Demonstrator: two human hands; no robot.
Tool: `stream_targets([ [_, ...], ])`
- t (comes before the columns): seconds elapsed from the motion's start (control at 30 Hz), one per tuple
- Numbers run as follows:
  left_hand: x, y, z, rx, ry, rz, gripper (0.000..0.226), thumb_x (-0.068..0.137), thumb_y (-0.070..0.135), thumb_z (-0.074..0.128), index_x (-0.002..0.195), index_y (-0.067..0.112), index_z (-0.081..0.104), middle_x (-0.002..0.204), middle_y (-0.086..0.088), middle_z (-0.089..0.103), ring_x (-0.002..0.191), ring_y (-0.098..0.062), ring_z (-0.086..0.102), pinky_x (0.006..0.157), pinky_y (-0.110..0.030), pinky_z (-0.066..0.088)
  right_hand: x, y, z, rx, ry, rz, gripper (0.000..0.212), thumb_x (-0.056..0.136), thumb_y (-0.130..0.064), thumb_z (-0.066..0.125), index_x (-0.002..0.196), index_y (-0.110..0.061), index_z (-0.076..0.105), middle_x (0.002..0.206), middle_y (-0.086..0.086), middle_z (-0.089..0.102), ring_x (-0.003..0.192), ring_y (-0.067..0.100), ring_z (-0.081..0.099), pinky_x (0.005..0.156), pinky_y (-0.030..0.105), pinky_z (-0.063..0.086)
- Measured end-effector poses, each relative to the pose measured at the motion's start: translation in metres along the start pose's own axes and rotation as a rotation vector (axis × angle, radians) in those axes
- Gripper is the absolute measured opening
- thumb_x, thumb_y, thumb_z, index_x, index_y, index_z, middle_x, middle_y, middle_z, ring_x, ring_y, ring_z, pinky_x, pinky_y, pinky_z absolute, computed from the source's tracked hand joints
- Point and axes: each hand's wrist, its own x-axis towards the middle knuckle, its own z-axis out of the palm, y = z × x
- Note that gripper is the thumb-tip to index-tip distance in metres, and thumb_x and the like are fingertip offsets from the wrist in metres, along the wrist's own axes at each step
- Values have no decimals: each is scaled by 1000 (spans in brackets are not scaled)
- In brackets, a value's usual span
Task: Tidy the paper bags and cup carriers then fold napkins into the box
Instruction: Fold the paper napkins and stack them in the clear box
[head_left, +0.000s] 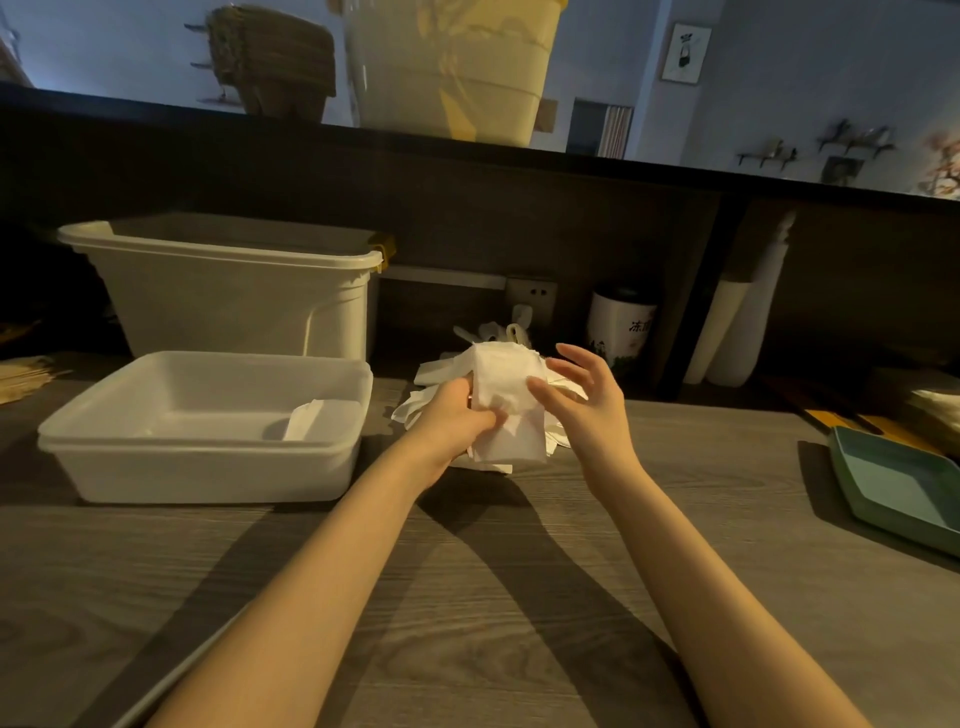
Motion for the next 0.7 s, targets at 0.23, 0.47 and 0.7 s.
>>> stream_targets([
  [0.23, 3, -2, -1, 77, 34, 39, 43, 90, 5, 56, 131, 15, 47, 126, -8, 54, 120, -24, 48, 94, -37, 43, -1, -6, -1, 51, -55, -13, 59, 76, -15, 75, 126, -25, 45, 109, -11, 55, 94, 4, 60, 75, 18, 53],
  [0.47, 3, 0, -1, 163, 95, 103, 39, 92, 17, 55, 131, 14, 46, 126, -9, 53, 113, -22, 49, 85, -32, 42, -3, -1, -2, -452, -212, -291, 50, 74, -23, 78, 119, -20, 56, 109, -12, 57, 97, -3, 51, 75, 5, 44],
  [0.7, 2, 1, -1, 322, 59, 148, 40, 93, 22, 53, 132, 14, 47, 128, -9, 52, 119, -26, 47, 86, -29, 39, -1, 2, -2, -525, -181, -311, 10, 79, -16, 74, 88, -21, 71, 89, -10, 66, 86, 2, 57, 69, 8, 43],
])
